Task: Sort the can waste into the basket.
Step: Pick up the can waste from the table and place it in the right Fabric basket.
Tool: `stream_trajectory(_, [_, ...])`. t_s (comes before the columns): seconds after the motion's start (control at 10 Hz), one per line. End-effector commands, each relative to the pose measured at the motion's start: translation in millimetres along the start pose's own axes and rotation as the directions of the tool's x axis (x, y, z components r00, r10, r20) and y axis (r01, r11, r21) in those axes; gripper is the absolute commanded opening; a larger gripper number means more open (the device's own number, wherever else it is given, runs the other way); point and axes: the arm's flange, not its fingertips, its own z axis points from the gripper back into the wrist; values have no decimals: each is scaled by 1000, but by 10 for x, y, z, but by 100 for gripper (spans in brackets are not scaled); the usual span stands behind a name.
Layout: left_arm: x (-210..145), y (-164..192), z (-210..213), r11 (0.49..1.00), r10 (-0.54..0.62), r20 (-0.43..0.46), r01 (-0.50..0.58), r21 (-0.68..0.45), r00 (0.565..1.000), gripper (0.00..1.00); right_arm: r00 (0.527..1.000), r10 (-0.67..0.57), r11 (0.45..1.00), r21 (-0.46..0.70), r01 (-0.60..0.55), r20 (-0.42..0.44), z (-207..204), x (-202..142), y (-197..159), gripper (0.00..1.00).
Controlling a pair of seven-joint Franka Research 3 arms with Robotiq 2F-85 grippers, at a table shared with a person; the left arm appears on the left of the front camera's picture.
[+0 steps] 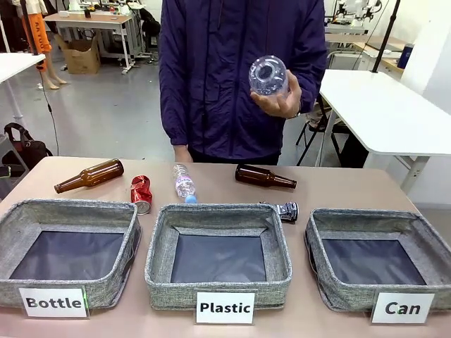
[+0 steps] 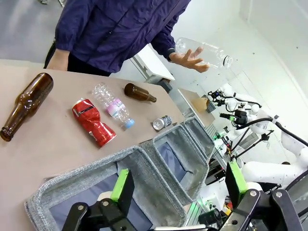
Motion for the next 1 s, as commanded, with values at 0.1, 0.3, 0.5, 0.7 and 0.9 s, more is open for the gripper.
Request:
stream_trajectory(0.1, [7, -14, -6, 1000, -11, 14, 11, -13, 1000, 100, 1000, 9, 1000, -5, -9, 4, 27, 25, 23, 100])
stream_trajectory(0.3, [7, -14, -6, 1000, -11, 14, 11, -13, 1000, 100, 1000, 9, 1000, -5, -9, 4, 27, 25, 23, 100])
stream_trajectory(0.5, [7, -14, -6, 1000, -11, 14, 11, -13, 1000, 100, 1000, 9, 1000, -5, -9, 4, 27, 25, 23, 100])
stream_trajectory(0.7, [7, -14, -6, 1000, -11, 14, 11, -13, 1000, 100, 1000, 9, 1000, -5, -9, 4, 27, 25, 23, 100])
stream_trajectory(0.9, [7, -14, -6, 1000, -11, 14, 11, -13, 1000, 100, 1000, 9, 1000, -5, -9, 4, 27, 25, 23, 100])
